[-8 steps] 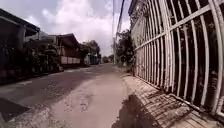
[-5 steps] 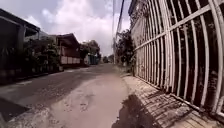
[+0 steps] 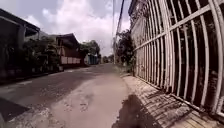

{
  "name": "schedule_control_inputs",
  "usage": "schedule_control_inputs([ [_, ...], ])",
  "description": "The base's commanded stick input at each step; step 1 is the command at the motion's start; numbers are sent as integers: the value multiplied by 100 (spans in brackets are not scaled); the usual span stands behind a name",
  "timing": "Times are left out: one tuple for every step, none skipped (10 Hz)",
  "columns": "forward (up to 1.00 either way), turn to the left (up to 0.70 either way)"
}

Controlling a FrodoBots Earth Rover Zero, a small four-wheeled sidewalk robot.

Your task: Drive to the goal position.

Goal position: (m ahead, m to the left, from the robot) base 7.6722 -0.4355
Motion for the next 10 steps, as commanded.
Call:
schedule_control_inputs([
  [70, 0],
  [70, 0],
  [70, 0],
  [70, 0],
  [70, 0],
  [70, 0],
  [70, 0],
  [70, 0],
  [70, 1],
  [70, 2],
])
